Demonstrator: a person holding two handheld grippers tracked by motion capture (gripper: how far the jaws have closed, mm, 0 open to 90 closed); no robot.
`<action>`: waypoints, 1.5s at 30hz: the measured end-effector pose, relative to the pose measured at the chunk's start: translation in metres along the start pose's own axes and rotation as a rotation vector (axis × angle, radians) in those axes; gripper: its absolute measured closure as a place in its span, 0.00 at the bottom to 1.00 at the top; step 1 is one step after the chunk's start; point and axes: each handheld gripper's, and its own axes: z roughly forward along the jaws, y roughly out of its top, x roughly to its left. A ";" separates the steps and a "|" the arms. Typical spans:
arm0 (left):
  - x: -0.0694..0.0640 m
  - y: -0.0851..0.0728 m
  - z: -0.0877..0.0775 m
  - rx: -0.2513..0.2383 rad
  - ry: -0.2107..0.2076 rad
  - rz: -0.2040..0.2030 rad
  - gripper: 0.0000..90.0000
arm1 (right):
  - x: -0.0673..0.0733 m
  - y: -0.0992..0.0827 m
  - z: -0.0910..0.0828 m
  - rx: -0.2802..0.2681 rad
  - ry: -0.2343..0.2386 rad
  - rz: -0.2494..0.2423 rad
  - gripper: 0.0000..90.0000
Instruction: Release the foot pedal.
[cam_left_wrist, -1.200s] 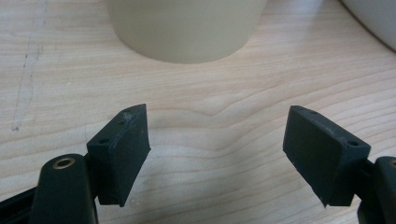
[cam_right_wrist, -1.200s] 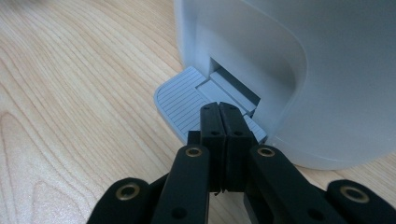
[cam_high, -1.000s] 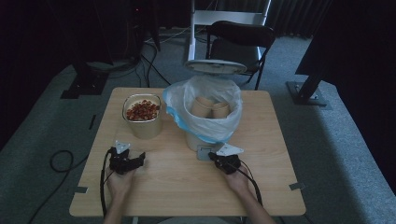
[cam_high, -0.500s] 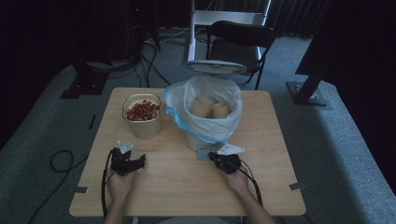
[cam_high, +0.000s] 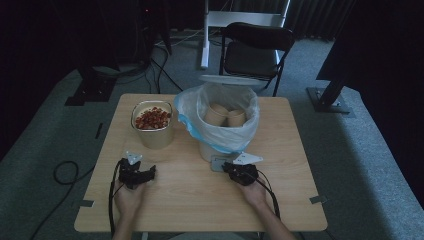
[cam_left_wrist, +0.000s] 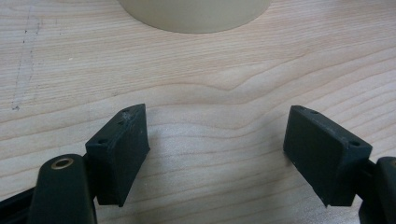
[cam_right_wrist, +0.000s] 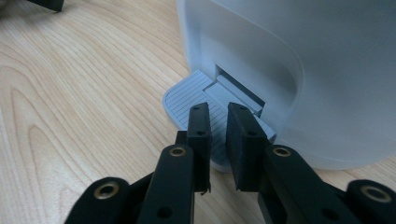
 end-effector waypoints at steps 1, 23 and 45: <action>0.000 0.000 0.000 0.001 0.000 0.000 0.25 | 0.000 0.000 -0.001 -0.001 0.002 0.005 0.86; 0.000 0.000 0.000 0.001 0.000 -0.001 0.25 | -0.030 -0.021 -0.066 -0.085 -0.102 0.140 0.64; 0.000 0.000 0.000 -0.001 0.000 0.000 0.25 | -0.075 -0.067 -0.084 0.087 -0.390 0.291 0.47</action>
